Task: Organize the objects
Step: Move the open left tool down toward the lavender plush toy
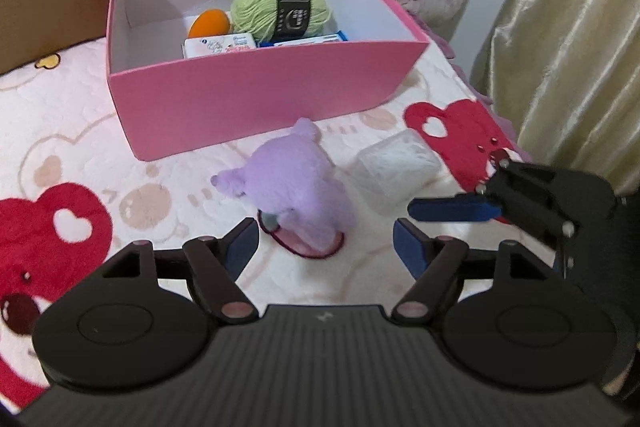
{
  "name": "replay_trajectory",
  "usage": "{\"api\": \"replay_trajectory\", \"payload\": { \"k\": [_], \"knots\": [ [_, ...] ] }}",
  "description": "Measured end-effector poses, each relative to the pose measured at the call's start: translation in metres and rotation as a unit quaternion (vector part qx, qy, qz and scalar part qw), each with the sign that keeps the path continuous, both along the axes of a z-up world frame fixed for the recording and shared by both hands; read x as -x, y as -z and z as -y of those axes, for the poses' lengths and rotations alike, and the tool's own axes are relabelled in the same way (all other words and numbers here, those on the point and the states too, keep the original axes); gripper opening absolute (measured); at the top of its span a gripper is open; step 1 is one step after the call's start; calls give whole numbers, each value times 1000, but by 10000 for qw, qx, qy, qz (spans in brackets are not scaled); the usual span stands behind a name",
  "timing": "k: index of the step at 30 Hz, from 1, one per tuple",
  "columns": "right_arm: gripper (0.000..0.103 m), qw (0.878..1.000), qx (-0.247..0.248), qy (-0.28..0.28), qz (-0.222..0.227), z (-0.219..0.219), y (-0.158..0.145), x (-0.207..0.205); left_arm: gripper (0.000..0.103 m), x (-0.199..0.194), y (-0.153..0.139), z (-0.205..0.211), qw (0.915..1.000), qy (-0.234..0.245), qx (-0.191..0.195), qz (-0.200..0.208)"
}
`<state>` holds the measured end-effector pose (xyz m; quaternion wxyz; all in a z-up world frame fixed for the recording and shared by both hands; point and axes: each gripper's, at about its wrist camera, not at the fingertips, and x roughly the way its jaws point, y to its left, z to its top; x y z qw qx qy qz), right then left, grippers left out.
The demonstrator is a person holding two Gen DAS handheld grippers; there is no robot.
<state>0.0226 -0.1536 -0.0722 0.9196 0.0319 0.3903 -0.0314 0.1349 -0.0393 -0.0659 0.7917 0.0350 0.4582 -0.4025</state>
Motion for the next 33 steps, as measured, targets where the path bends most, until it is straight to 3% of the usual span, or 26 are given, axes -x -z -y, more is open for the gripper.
{"api": "replay_trajectory", "payload": {
  "k": [8, 15, 27, 30, 33],
  "knots": [
    [85, 9989, -389, 261, 53, 8, 37, -5, 73, -36, 36, 11, 9993, -26, 23, 376],
    [85, 9966, -679, 429, 186, 12, 58, -11, 74, -62, 63, 17, 9996, -161, 227, 82],
    [77, 9927, -1056, 514, 262, 22, 70, -18, 79, -64, 66, 27, 9989, -124, 330, 322],
    [75, 9909, -1169, 631, 228, 26, 69, -18, 76, -62, 67, 25, 9987, -126, 439, 229],
    [75, 9902, -1187, 707, 209, 26, 67, -17, 60, -59, 65, 20, 9981, -189, 578, 133]
  ]
}}
